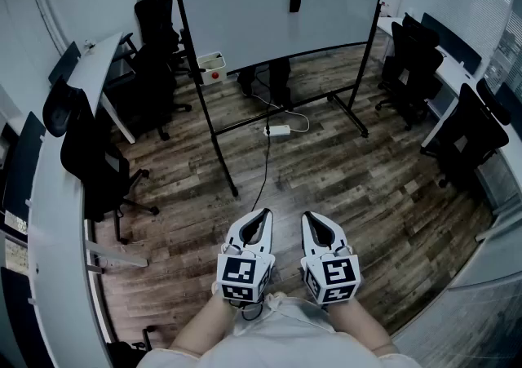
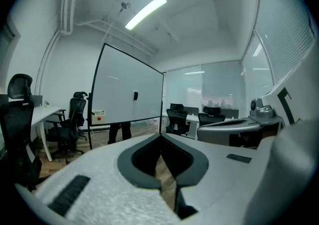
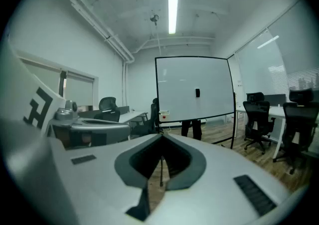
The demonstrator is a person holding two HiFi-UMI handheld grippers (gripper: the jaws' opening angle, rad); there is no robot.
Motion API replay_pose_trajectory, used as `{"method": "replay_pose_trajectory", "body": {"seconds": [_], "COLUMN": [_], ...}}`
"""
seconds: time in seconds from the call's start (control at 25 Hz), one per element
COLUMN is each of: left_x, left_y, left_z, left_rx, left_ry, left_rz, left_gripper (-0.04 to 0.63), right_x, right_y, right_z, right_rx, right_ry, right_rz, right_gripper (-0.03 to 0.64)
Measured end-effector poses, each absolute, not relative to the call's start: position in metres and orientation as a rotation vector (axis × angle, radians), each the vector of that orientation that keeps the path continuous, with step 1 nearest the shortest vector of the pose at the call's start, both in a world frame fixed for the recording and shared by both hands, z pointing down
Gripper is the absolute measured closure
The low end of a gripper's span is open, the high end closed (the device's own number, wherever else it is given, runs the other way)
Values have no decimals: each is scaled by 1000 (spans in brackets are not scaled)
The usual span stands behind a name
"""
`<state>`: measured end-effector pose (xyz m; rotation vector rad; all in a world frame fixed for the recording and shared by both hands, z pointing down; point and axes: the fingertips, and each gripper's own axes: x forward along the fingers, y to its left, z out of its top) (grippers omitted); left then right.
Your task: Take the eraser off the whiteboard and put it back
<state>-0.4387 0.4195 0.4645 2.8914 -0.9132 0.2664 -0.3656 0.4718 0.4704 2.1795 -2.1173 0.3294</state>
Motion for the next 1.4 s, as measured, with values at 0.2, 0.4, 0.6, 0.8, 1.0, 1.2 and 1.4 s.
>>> {"method": "replay_pose_trajectory", "body": {"seconds": [0.2,0.4,0.6,0.8,1.0,1.2,1.4], "left_x": [-433,-423,-410,-391,-362,-318,-265], "left_y": [416,411,408,405,383,331,249], "left_z": [475,476,482,488,493,500,493], "left_rx": [2892,2880,2860,2848,2904,2909,2920], "left_ry": [-875,-865,-845,-767,-699,-620,-593], "left_rz": [270,255,242,255,292,312,311], "left_gripper": [577,577,577,577,577,577,577], "right_x": [-366,-355,-339,-325,-305,-266,-214], "right_y": [465,460,463,460,436,386,314], "right_z": [476,476,480,493,497,498,489], "right_rx": [2165,2197,2216,2227,2272,2306,2326], "right_ry": [-2121,-2114,-2082,-2073,-2073,-2007,-1941], "right_rz": [336,325,296,380,375,347,307], "right_gripper": [591,589,589,589,589,589,589]}}
